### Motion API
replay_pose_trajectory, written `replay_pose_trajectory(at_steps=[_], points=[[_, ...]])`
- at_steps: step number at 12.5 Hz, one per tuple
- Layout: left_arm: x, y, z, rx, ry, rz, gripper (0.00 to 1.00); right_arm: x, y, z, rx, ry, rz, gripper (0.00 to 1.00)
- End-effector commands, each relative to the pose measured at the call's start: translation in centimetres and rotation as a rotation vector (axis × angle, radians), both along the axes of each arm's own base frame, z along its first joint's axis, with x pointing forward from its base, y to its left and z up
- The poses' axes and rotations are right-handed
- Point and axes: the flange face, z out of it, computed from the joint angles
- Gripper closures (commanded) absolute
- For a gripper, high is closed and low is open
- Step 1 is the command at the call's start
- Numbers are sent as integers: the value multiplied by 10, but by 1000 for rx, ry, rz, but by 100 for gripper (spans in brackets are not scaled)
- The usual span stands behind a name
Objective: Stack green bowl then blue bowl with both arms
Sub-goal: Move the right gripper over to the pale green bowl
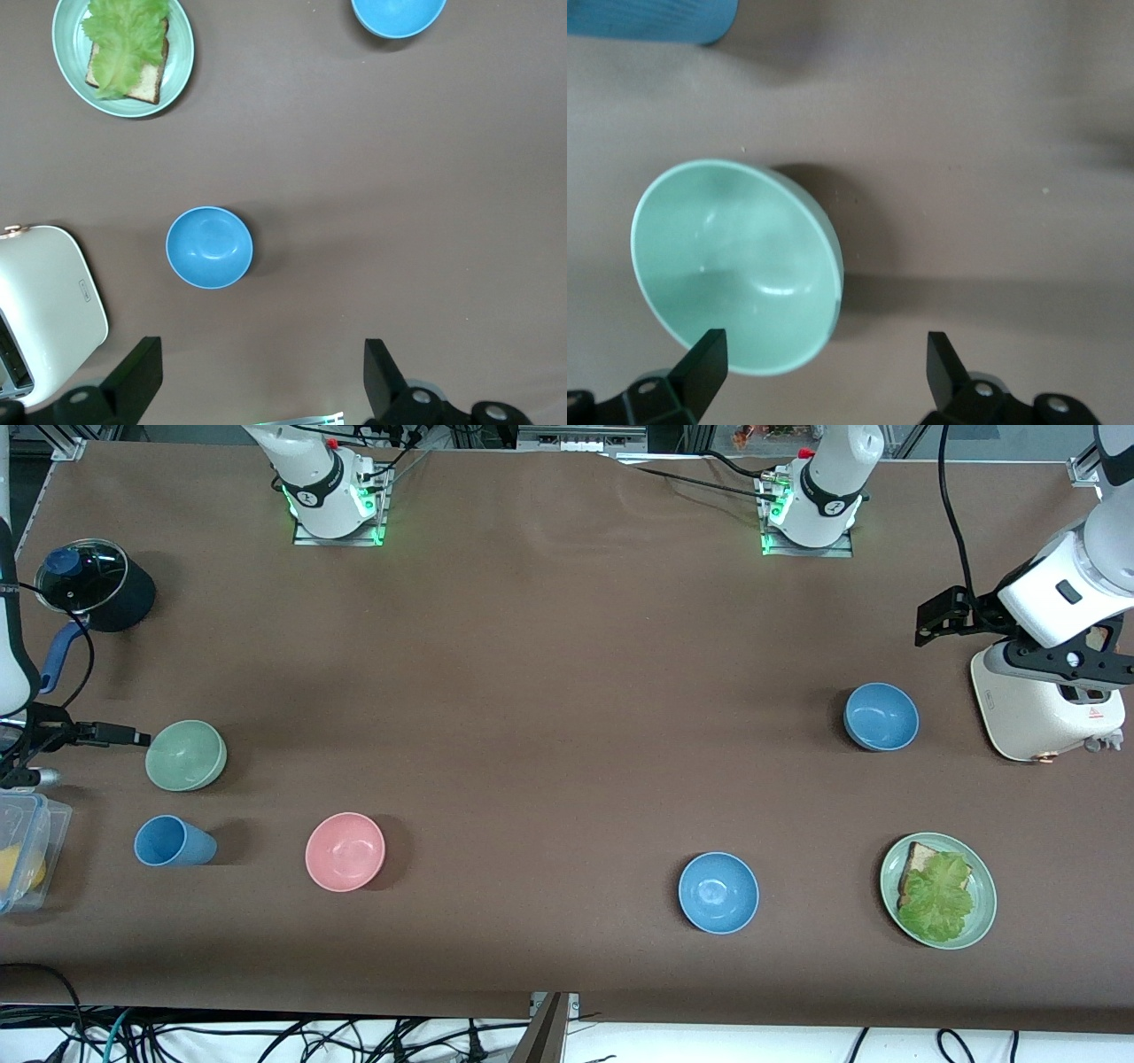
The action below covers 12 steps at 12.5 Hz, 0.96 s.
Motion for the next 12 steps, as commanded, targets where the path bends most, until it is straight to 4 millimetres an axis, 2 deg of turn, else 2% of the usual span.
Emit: replay_pose_trajectory(at_steps=[1, 2, 5, 6, 8, 9, 10, 12], points=[[5, 3, 3, 38, 4, -6, 0, -1, 6, -14, 33, -51, -24, 1], [5, 8, 5, 37, -2, 0, 0, 1, 9, -17, 26, -65, -24, 1], [2, -8, 8, 37, -3, -18, 0, 4, 18, -37, 53, -64, -34, 1], [3, -5, 9, 40, -7, -13, 0, 4, 18, -39, 54, -62, -33, 1], [2, 15, 12, 46, -9, 10, 0, 7, 25, -42, 58, -66, -24, 1], [2, 13, 11, 48, -6, 5, 0, 4, 26, -47, 60, -59, -26, 6], [3, 0, 11, 47, -11, -4, 0, 4, 27, -48, 59, -60, -23, 25], [-1, -9, 18, 43, -23, -19, 0, 3, 27, -48, 66, -60, 0, 61]])
